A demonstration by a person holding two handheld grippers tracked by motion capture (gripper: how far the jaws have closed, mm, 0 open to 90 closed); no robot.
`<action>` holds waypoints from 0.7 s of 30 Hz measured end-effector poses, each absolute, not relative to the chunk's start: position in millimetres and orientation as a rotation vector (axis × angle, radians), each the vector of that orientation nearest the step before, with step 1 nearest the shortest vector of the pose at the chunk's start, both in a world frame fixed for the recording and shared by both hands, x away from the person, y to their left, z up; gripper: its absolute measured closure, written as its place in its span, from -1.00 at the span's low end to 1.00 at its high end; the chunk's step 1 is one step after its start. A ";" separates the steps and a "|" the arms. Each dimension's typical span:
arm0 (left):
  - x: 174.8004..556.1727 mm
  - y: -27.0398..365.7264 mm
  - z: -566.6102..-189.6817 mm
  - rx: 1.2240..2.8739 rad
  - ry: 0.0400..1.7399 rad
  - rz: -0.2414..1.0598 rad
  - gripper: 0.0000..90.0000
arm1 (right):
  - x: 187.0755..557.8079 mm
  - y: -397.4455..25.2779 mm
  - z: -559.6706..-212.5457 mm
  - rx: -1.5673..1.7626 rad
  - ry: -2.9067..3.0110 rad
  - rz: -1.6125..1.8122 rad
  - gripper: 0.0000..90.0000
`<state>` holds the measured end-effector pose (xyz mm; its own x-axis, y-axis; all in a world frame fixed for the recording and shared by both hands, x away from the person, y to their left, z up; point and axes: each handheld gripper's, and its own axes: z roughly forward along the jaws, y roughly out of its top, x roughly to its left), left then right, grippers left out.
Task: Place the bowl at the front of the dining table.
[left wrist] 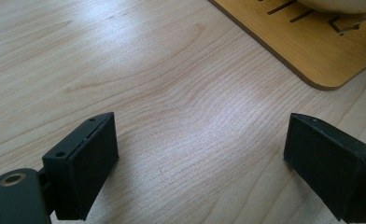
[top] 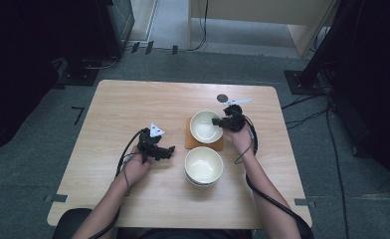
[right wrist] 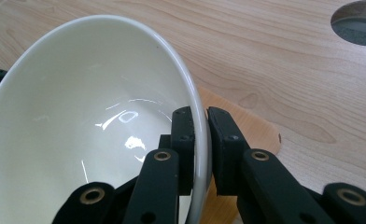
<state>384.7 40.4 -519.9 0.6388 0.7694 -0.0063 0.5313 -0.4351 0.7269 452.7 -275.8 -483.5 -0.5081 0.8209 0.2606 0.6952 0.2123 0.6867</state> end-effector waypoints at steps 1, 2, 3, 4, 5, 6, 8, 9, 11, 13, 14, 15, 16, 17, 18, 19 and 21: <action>384.7 40.4 -519.9 2.142 1.009 0.427 -0.79 | 452.9 -276.0 -483.7 1.469 2.314 1.175 0.81; 384.8 40.4 -519.9 2.143 1.009 0.427 -0.79 | 453.0 -276.1 -483.9 1.472 2.311 1.176 0.81; 384.8 40.4 -519.9 2.143 1.009 0.427 -0.79 | 453.2 -276.3 -484.1 1.476 2.308 1.179 0.81; 384.7 40.4 -519.9 2.142 1.009 0.427 -0.79 | 453.1 -276.3 -484.1 1.476 2.305 1.181 0.81; 384.8 40.4 -519.9 2.143 1.009 0.427 -0.79 | 453.0 -276.2 -484.0 1.475 2.302 1.182 0.81; 384.8 40.4 -519.9 2.143 1.009 0.427 -0.79 | 452.8 -276.0 -483.9 1.476 2.299 1.185 0.81; 384.8 40.4 -519.9 2.143 1.009 0.427 -0.79 | 452.9 -276.2 -484.2 1.475 2.296 1.190 0.81; 384.8 40.4 -519.9 2.143 1.009 0.427 -0.79 | 453.0 -276.3 -484.4 1.479 2.294 1.190 0.81; 384.8 40.4 -519.9 2.142 1.009 0.427 -0.79 | 453.5 -277.4 -485.1 1.490 2.292 1.194 0.77; 384.8 40.4 -519.9 2.143 1.009 0.427 -0.79 | 453.9 -278.2 -486.1 1.498 2.295 1.188 0.73; 384.8 40.4 -519.9 2.143 1.009 0.427 -0.79 | 454.1 -278.7 -487.2 1.495 2.293 1.177 0.74; 384.7 40.4 -519.9 2.143 1.009 0.427 -0.79 | 454.0 -279.5 -488.3 1.501 2.293 1.171 0.74; 384.8 40.4 -519.9 2.143 1.009 0.427 -0.79 | 453.9 -281.2 -489.0 1.508 2.290 1.196 0.74; 384.7 40.4 -519.9 2.142 1.009 0.427 -0.79 | 454.2 -282.5 -489.1 1.511 2.288 1.209 0.74; 384.8 40.4 -519.9 2.143 1.009 0.427 -0.79 | 454.1 -283.0 -488.3 1.506 2.283 1.218 0.72; 384.8 40.4 -519.9 2.143 1.009 0.427 -0.79 | 453.8 -283.4 -487.0 1.506 2.283 1.222 0.70; 384.7 40.4 -519.9 2.143 1.009 0.427 -0.79 | 453.2 -284.0 -485.7 1.495 2.288 1.228 0.66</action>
<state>384.7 40.4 -519.9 0.6390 0.7692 -0.0061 0.5311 -0.4355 0.7268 453.2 -284.0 -485.7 -0.4942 0.8174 0.2958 0.6984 0.1707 0.6951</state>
